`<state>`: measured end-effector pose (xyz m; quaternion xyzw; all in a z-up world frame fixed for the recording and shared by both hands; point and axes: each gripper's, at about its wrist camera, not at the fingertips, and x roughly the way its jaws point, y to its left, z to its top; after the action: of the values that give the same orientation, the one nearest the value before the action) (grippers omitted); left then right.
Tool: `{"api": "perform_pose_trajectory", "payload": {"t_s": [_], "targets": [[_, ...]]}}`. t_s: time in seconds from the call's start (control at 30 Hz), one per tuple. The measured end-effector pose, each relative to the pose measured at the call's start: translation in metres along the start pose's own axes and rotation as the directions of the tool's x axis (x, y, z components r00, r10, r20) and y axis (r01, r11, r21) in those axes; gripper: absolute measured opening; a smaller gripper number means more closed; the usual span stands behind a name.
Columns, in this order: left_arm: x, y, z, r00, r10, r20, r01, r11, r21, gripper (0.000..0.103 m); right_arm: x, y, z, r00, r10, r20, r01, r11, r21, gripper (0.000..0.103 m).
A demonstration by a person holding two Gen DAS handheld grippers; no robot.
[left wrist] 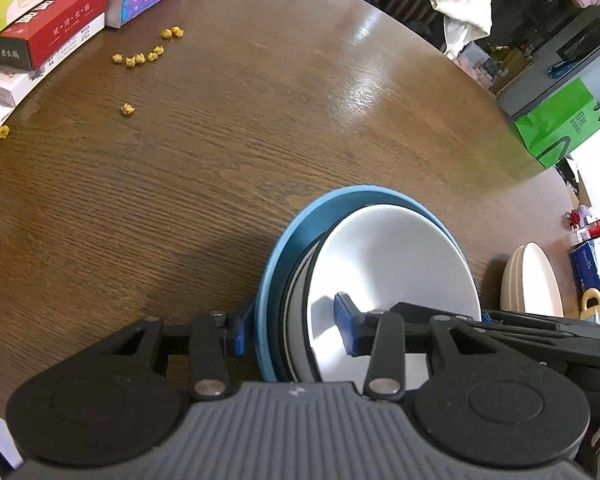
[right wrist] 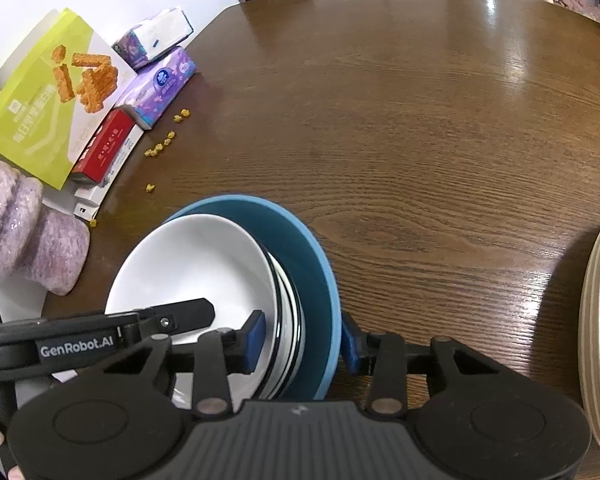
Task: Organize plates and bowls
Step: 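Lift the blue bowl stack with both grippers and tilt it up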
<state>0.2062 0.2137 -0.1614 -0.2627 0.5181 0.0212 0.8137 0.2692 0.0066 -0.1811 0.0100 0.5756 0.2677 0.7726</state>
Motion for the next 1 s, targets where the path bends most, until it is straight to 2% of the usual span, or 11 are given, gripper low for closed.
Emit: {"api": "perform_pose_trajectory", "payload": {"t_s": [0.5,1.0], "targets": [[-0.015,-0.009,-0.008,0.999,0.019,0.036,-0.019,1.0,0.015,0.041,-0.014,0.001,-0.001,0.999,0.006,0.042,-0.005,1.0,-0.024,0.035],[-0.032,-0.024,-0.019,0.998,0.004,0.066,-0.008,0.998,0.064,0.041,-0.042,-0.006,-0.013,0.994,0.014,0.109,-0.014,1.0,0.001,0.035]]}}
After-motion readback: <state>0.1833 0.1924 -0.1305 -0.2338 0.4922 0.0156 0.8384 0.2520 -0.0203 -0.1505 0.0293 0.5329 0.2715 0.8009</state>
